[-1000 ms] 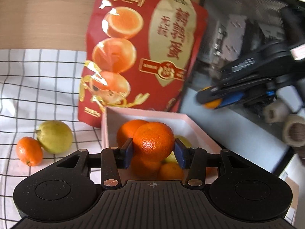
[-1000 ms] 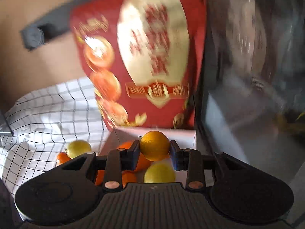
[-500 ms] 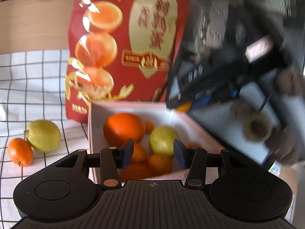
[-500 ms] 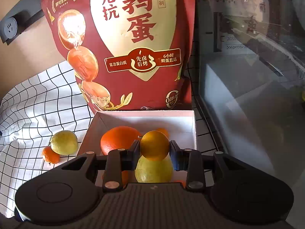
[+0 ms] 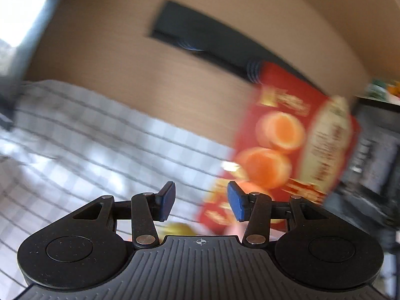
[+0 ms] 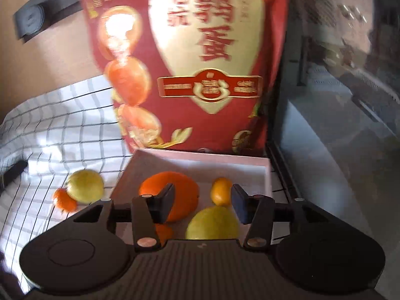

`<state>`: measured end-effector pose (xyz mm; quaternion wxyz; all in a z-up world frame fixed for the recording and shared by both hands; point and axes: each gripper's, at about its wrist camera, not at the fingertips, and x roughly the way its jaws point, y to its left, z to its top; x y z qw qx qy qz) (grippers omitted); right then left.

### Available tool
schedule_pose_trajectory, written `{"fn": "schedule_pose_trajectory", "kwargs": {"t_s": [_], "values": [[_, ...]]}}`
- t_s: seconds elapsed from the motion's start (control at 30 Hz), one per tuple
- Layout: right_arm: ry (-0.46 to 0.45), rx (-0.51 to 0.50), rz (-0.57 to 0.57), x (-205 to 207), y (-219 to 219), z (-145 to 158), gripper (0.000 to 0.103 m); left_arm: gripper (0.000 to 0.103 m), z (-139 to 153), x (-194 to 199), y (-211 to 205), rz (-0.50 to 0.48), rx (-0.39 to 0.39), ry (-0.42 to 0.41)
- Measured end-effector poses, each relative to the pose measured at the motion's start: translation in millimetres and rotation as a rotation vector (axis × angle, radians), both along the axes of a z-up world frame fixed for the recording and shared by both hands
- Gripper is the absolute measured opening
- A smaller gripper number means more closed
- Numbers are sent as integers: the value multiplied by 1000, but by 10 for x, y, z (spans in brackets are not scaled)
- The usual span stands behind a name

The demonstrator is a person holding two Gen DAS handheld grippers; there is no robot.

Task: Organize fruits
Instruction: 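Move both open tools back toward the remaining fruit on the table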

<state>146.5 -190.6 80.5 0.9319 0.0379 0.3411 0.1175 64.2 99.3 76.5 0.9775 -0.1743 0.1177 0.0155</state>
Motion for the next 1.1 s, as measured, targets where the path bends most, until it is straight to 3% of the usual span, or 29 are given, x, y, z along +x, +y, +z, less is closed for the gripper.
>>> {"fn": "schedule_pose_trajectory", "kwargs": {"t_s": [0.1, 0.2, 0.3, 0.37, 0.47, 0.67, 0.8, 0.87, 0.97, 1.1], "values": [[-43, -29, 74, -123, 213, 113, 51, 51, -58, 105, 244, 54, 87, 108], [-82, -44, 150, -199, 566, 168, 57, 51, -227, 79, 389, 108, 177, 140], [-74, -42, 213, -192, 1024, 119, 57, 51, -368, 0, 636, 192, 117, 187], [-50, -43, 251, -187, 1349, 23, 57, 51, -319, -88, 762, 250, 110, 159], [-49, -52, 303, -228, 1804, -110, 57, 51, -239, -218, 779, 345, 173, 104], [-152, -108, 355, -377, 2383, -276, 57, 51, -209, -226, 782, 371, 207, 85], [-114, -125, 401, -356, 2529, -400, 55, 51, -201, -245, 825, 377, 185, 91], [-45, -93, 415, -307, 2498, -458, 56, 51, -205, -246, 851, 376, 165, 89], [5, -78, 512, -352, 2403, -440, 55, 51, -206, -255, 870, 374, 143, 83], [-21, -19, 476, -440, 2199, -344, 55, 51, -246, -223, 863, 369, 145, 95]]}}
